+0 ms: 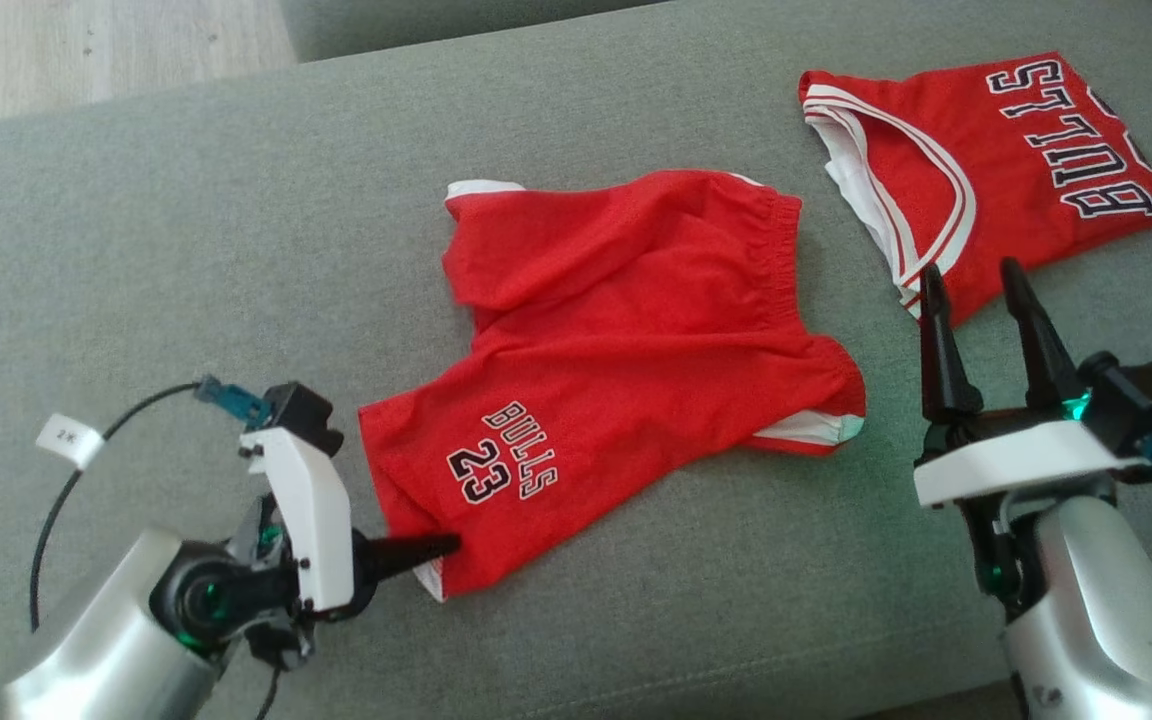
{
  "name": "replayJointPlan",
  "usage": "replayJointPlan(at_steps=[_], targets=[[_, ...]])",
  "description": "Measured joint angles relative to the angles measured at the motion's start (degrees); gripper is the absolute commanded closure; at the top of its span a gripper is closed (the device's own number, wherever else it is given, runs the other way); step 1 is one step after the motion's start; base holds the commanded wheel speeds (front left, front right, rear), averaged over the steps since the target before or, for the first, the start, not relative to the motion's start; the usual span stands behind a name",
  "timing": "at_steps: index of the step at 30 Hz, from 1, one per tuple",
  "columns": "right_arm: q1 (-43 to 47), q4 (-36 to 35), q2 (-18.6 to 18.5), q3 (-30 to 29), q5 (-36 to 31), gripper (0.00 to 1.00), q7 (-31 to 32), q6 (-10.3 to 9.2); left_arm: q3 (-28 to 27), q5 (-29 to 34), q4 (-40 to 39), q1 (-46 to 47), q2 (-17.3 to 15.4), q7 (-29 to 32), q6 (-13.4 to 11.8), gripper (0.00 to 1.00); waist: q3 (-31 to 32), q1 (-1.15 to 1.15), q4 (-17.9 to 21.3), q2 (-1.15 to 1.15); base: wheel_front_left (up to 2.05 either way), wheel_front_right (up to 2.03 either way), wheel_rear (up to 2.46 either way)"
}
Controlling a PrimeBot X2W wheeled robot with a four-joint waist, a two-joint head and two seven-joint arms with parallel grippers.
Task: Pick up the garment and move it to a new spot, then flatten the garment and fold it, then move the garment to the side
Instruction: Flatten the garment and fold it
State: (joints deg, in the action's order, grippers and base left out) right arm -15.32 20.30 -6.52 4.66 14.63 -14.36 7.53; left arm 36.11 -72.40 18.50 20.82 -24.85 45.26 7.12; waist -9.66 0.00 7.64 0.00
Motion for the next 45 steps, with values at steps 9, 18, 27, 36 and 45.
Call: replayJointPlan(at_steps=[9,18,27,36,45], targets=[[-0.6,0.07,0.0,-0.23,0.09,0.0,0.0,0.0,-1.49,-4.42,-2.77,2.42,-0.96,-2.89,0.0,1.0,0.63,0.0,-0.22,0.0,0.0,0.0,0.0],[-0.6,0.13,-0.11,0.29,0.46,0.0,0.0,0.0,-5.57,-5.33,4.11,4.96,-3.0,-8.02,0.0,1.0,0.37,0.0,0.17,0.0,0.0,0.0,0.0],[-0.61,0.75,-1.24,0.7,0.59,0.0,0.0,0.0,-8.08,-4.92,12.47,7.43,-3.25,-12.71,0.0,1.0,0.17,0.0,1.17,0.0,0.0,0.0,0.0],[-0.61,3.12,-1.87,5.73,2.59,0.0,0.24,0.0,-6.05,-4.92,15.28,8.16,-1.36,-14.35,0.0,1.0,1.15,0.0,0.49,0.0,0.0,0.0,0.0],[-0.49,4.3,-3.7,5.6,3.63,0.0,0.24,0.0,-2.48,-4.09,11.41,7.73,-2.47,-16.58,0.0,0.0,3.72,0.0,-1.29,0.0,0.0,0.0,0.0]])
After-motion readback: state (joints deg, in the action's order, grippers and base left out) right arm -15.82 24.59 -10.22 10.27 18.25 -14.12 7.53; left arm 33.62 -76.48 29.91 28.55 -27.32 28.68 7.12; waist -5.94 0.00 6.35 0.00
